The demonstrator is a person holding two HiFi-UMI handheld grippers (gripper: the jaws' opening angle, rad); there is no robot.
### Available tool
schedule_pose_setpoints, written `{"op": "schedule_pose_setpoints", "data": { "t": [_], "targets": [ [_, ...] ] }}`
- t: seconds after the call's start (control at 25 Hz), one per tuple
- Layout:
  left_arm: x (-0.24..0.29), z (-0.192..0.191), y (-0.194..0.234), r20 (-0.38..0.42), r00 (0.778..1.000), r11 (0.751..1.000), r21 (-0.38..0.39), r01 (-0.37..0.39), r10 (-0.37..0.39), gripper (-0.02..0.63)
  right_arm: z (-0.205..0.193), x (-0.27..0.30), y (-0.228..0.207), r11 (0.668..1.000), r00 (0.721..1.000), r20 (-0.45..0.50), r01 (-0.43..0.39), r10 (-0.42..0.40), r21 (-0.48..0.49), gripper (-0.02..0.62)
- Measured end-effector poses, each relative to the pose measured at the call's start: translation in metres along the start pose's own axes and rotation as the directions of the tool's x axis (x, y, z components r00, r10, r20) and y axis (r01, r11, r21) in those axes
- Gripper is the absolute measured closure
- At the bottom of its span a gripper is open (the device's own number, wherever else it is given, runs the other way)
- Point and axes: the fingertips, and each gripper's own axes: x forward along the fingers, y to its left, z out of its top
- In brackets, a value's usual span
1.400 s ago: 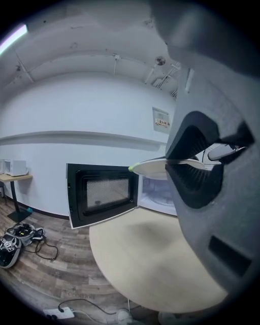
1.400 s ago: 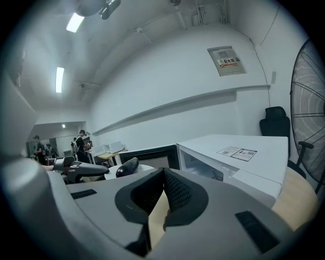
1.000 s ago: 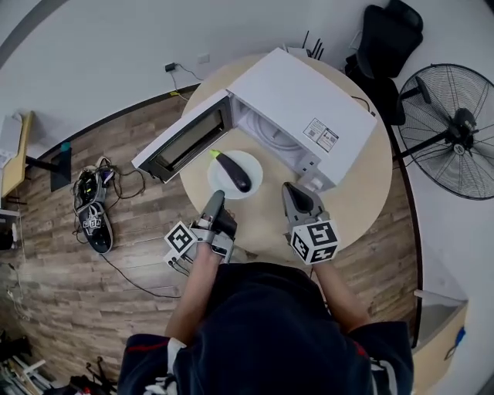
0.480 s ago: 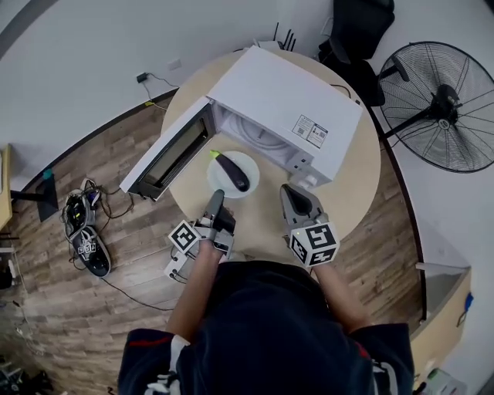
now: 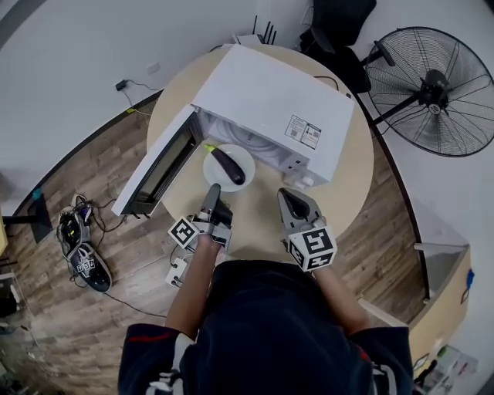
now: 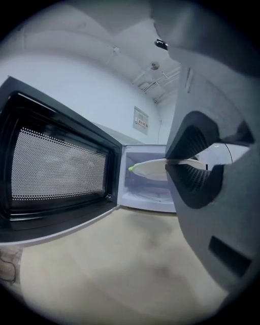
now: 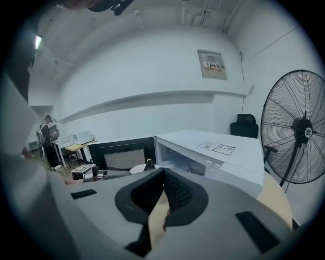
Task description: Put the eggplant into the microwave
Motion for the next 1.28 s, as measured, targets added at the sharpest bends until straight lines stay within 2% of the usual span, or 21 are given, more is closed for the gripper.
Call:
{"op": "schedule_pose_setpoints", "data": {
  "t": [0.52,0.88,1.04,1.28],
  "targets": [
    [0.050,0.004,0.045,-0.068,0.997,0.999,-0.007,-0.032,0.032,0.568,-0.007,0.013,-0.017,0.998,0.997,-0.054,0.058,-0.058,-0.004,0.584],
    [0.065,0.001,0.068,-0.104,0.991,0.996,-0.003,-0.086,0.085,0.568,-0.010,0.024,-0.023,0.999,0.996,-0.077,0.053,-0.052,0.004,0.584],
    [0.068,0.000,0.073,-0.103,0.990,0.995,-0.019,-0.096,0.093,0.568,-0.014,0.026,-0.023,0.999,0.995,-0.091,0.049,-0.048,0.007,0.584],
    [0.073,0.000,0.085,-0.101,0.987,0.992,0.003,-0.129,0.129,0.572,-0.019,0.030,-0.027,0.999,0.993,-0.104,0.049,-0.046,0.018,0.584]
  ]
}}
